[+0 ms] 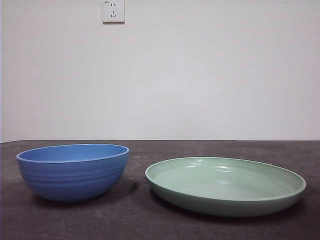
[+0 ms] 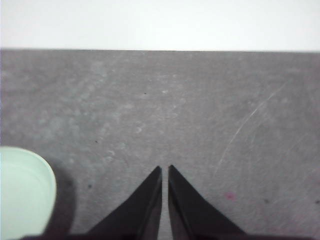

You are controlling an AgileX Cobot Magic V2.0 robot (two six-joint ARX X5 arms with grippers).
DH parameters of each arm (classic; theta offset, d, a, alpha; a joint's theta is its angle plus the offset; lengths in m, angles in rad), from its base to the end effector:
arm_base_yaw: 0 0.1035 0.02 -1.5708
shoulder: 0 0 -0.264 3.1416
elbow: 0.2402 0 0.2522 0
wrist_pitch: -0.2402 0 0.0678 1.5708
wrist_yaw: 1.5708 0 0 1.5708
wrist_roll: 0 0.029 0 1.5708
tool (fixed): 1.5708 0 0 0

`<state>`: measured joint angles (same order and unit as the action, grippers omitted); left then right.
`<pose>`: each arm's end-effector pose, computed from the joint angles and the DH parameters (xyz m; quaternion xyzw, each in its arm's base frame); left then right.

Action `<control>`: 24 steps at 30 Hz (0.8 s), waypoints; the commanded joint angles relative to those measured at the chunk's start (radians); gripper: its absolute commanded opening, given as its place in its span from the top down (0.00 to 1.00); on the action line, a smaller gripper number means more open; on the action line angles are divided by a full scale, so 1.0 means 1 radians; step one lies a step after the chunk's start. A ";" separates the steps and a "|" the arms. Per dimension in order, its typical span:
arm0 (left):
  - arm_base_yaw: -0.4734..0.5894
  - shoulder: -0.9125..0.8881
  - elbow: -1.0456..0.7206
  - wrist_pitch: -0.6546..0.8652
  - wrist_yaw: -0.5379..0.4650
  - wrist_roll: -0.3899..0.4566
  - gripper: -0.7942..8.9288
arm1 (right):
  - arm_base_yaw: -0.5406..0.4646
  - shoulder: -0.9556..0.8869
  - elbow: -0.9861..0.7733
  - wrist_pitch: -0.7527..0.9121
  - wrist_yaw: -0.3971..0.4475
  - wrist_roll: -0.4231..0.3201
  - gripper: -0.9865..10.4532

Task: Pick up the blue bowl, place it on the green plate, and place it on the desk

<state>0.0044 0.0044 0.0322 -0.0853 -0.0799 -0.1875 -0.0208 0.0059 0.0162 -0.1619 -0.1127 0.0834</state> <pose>0.0957 0.0027 0.1659 -0.0924 0.0247 0.0446 0.9944 0.0959 0.0013 0.1530 0.0466 0.0774 0.0426 0.9950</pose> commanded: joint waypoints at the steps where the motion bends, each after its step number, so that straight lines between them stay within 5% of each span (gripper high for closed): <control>1: 0.000 0.001 -0.002 0.005 0.031 -0.037 0.90 | 0.000 -0.002 0.003 0.006 -0.026 0.146 0.90; 12: -0.015 0.144 0.136 0.005 0.036 -0.227 0.90 | 0.000 0.039 0.156 0.004 -0.013 0.308 0.90; 19: -0.018 0.377 0.376 0.008 0.047 -0.214 0.90 | 0.000 0.207 0.325 -0.003 -0.084 0.309 0.90; 24: -0.018 0.563 0.597 -0.006 0.173 -0.213 0.90 | 0.000 0.356 0.485 -0.056 -0.180 0.278 0.90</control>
<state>-0.0116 0.5434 0.5911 -0.0982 0.0708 -0.4057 -0.0208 0.3424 0.4774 -0.2184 -0.2844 0.3710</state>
